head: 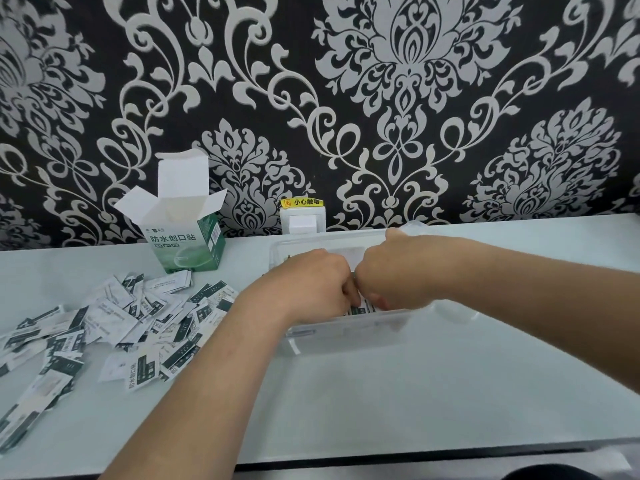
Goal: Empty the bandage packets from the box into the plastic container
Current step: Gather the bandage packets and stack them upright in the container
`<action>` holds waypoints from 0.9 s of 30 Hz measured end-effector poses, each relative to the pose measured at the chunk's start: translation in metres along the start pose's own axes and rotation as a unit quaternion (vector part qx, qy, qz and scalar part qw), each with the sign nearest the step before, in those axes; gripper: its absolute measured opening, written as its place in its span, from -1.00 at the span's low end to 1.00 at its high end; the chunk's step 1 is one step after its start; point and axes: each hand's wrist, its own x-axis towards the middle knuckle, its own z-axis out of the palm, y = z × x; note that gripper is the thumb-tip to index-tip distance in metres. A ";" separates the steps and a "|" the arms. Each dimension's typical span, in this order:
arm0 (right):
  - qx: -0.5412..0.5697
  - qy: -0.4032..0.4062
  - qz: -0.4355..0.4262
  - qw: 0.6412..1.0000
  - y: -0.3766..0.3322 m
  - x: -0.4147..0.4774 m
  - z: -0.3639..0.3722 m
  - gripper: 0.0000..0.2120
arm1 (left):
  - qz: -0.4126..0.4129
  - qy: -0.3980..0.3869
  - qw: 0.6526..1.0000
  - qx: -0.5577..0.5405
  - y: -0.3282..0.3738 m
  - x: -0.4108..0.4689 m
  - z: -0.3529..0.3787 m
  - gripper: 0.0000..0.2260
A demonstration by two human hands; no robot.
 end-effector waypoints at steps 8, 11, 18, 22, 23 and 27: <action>-0.043 -0.005 -0.018 0.999 0.002 0.008 0.005 -0.84 | 0.014 0.008 1.000 -0.012 -0.001 0.000 -0.001 -0.69; -0.065 -0.015 -0.013 0.998 0.000 0.008 0.003 -0.81 | 0.010 0.020 1.000 -0.020 -0.003 -0.001 -0.004 -0.72; -0.037 -0.032 -0.009 0.999 -0.001 0.005 -0.002 -0.67 | 0.008 0.009 1.000 0.012 -0.007 -0.001 -0.002 -0.73; 0.072 -0.030 0.020 0.997 0.003 -0.007 -0.019 -0.87 | -0.006 0.040 0.999 -0.031 -0.009 -0.004 -0.006 -0.69; 0.113 -0.008 0.030 0.993 0.006 -0.012 -0.026 -0.84 | -0.007 0.061 0.997 -0.054 -0.009 -0.008 -0.010 -0.68; 0.298 0.136 0.036 0.944 0.005 -0.023 -0.056 -0.83 | -0.025 0.181 0.977 -0.107 -0.021 -0.037 -0.030 -0.69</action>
